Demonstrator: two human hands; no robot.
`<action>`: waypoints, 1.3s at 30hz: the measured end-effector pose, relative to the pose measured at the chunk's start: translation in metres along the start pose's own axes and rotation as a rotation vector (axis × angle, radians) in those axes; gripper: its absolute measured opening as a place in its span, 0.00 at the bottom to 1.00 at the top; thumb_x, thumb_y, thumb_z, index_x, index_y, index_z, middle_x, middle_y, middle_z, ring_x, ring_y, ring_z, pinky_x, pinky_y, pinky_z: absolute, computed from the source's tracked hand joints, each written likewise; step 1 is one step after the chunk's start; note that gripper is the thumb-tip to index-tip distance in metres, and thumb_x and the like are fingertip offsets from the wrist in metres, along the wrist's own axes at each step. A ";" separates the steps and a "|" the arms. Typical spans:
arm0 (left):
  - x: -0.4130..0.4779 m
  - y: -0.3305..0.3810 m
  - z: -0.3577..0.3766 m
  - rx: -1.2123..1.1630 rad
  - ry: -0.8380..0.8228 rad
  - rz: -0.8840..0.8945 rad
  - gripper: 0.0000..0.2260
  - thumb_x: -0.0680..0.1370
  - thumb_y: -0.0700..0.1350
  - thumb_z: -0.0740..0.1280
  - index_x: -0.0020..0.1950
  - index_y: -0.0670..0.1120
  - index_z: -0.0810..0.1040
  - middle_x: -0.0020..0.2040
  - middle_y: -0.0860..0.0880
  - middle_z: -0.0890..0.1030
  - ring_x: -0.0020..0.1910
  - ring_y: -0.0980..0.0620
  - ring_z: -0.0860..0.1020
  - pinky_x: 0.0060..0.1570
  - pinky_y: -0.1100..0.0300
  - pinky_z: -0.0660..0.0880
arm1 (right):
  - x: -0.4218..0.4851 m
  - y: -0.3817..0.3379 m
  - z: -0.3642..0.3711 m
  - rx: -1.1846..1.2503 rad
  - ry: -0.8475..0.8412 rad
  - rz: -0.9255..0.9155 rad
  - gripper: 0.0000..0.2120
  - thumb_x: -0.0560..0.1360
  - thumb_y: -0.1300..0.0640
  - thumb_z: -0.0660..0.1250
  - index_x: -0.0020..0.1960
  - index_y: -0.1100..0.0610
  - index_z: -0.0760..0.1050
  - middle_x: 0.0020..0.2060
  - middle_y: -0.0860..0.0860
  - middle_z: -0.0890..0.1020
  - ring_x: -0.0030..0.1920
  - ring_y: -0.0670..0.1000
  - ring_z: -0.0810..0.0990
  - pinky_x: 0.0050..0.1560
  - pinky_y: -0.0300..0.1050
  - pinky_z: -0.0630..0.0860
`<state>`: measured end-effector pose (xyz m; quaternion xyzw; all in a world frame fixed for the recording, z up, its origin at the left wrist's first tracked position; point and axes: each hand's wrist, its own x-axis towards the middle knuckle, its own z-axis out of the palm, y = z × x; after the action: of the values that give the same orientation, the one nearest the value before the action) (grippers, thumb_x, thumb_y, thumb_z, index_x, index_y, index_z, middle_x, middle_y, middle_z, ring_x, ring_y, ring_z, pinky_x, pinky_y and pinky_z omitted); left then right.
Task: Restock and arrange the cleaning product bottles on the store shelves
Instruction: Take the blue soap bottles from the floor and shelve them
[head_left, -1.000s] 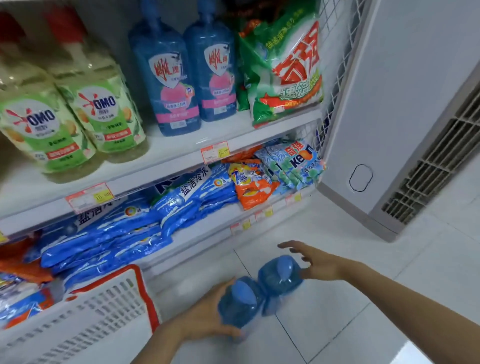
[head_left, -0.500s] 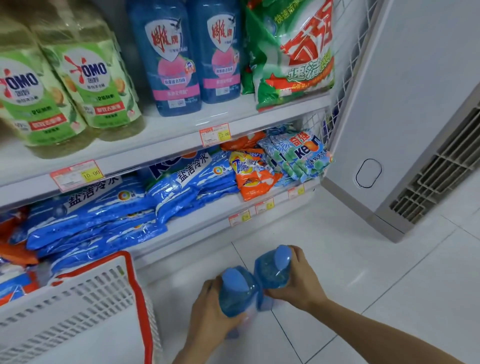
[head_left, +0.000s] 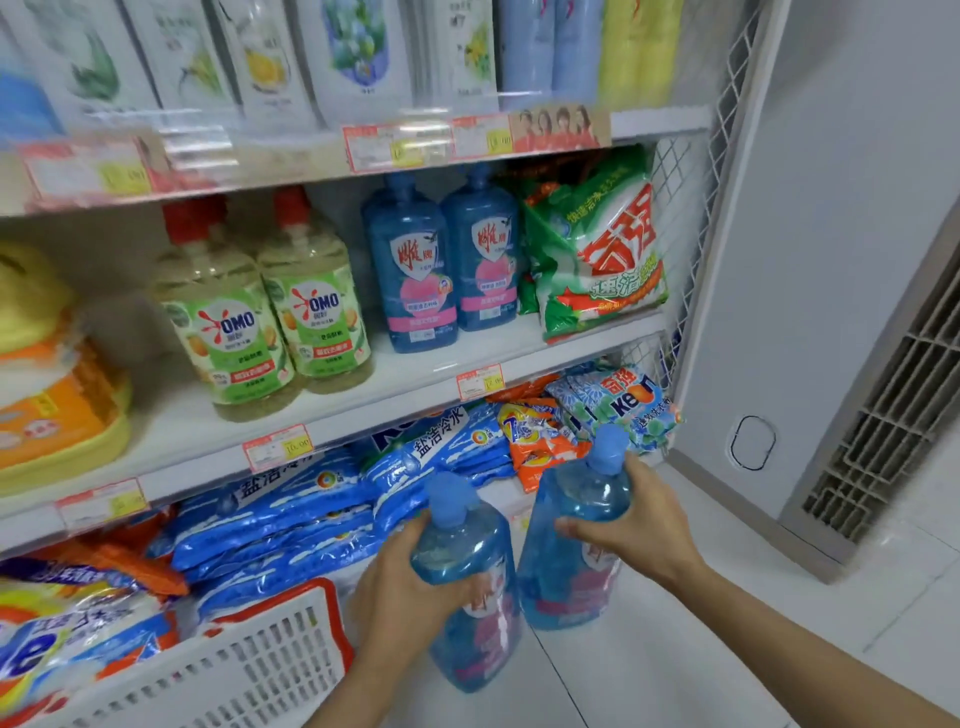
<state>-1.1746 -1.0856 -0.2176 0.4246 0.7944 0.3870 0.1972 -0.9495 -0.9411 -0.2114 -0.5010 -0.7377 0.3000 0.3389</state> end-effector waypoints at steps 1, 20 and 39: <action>0.003 0.011 -0.012 -0.003 0.043 0.018 0.39 0.59 0.63 0.80 0.67 0.65 0.70 0.59 0.61 0.79 0.58 0.53 0.78 0.56 0.54 0.76 | 0.006 -0.018 -0.011 0.027 0.029 -0.020 0.43 0.50 0.29 0.77 0.60 0.45 0.71 0.53 0.43 0.80 0.52 0.49 0.80 0.51 0.50 0.79; 0.065 0.109 -0.127 -0.325 0.240 0.129 0.33 0.53 0.59 0.84 0.50 0.72 0.68 0.45 0.72 0.74 0.46 0.61 0.76 0.47 0.60 0.72 | 0.171 -0.159 -0.030 0.486 0.458 -0.223 0.44 0.56 0.29 0.78 0.65 0.45 0.69 0.59 0.46 0.78 0.61 0.50 0.77 0.63 0.57 0.76; 0.120 0.113 -0.107 -0.384 0.223 0.130 0.40 0.44 0.67 0.80 0.55 0.70 0.74 0.52 0.64 0.82 0.51 0.58 0.81 0.55 0.49 0.79 | 0.298 -0.173 -0.043 0.269 0.209 -0.063 0.50 0.61 0.35 0.79 0.74 0.58 0.66 0.70 0.56 0.74 0.68 0.58 0.73 0.65 0.55 0.74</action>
<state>-1.2524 -0.9958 -0.0608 0.3841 0.6941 0.5874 0.1603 -1.0881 -0.7109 0.0089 -0.4560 -0.6670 0.3317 0.4869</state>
